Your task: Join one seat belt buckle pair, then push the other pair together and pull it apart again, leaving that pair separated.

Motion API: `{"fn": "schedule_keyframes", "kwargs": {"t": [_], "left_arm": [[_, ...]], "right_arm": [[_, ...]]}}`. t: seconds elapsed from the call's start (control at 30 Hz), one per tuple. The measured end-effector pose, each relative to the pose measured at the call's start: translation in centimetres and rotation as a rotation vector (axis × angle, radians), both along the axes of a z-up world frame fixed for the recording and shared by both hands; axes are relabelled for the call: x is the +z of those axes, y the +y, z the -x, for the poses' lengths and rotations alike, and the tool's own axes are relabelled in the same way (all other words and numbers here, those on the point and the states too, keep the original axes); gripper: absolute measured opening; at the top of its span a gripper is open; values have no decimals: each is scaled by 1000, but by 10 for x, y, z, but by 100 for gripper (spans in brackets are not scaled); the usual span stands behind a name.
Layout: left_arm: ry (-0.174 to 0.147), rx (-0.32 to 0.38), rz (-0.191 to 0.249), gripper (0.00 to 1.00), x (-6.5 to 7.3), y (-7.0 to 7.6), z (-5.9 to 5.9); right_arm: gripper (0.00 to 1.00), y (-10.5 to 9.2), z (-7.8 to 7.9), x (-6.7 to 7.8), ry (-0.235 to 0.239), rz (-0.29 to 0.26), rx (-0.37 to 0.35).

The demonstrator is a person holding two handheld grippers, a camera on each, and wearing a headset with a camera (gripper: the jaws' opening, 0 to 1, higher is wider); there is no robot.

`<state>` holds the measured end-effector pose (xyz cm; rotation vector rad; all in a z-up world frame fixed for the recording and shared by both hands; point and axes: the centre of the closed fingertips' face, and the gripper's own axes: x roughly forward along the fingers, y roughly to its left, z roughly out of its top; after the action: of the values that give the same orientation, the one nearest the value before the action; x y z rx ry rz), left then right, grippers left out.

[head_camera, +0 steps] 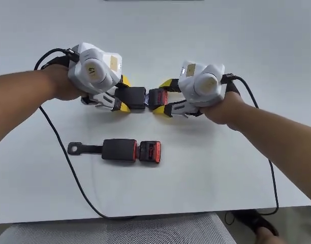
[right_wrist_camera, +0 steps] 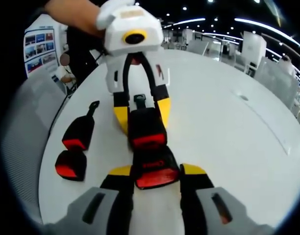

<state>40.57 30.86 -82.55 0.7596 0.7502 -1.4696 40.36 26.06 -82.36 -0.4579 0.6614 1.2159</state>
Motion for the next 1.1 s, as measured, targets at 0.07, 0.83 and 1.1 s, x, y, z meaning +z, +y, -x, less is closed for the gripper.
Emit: {"fn": "schedule_keyframes", "kwargs": {"t": [0.07,0.83,1.1], "left_arm": [[0,3,2,34,0,0,0],[6,25,4,35,2,-1,0],[7,32,2,35,1,-2,0]], "right_arm": [[36,0,0,0,-1,0,-1],[36,-37,5,1,-14,-1,26],[36,-58,8,-1,-13,2,6]]}}
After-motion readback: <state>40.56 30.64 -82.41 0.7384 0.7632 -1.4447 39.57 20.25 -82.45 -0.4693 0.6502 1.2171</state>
